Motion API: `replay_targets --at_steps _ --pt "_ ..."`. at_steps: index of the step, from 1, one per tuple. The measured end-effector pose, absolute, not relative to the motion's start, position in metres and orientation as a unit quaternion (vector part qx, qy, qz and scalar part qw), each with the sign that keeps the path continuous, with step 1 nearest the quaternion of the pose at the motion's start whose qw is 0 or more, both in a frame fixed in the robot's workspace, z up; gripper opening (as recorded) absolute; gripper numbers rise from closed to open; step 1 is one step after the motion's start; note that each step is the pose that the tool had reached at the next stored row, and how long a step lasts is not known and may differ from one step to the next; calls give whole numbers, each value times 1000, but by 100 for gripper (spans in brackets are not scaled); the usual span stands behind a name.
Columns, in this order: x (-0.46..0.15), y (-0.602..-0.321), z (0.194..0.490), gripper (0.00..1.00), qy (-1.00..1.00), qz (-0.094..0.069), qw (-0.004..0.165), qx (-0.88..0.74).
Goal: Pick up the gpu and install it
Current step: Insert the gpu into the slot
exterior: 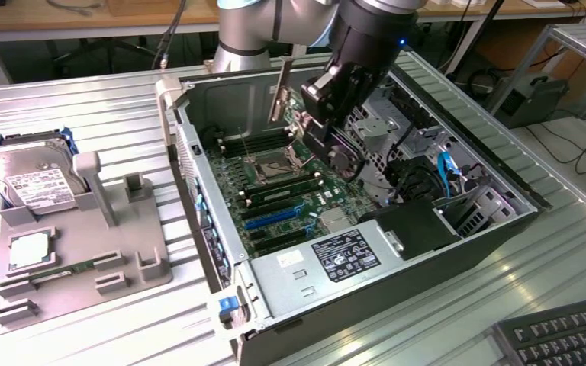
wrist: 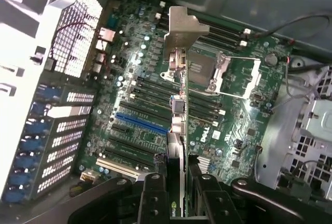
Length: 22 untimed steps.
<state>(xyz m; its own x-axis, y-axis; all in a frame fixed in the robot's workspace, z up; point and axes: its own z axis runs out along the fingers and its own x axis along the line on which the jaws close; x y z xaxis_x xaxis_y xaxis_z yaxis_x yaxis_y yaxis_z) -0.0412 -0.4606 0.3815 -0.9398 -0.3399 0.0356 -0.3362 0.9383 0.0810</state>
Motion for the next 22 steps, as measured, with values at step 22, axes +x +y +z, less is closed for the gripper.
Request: replay_targets --at_steps 22 --pt "-41 -461 378 26 -922 -31 32 384"
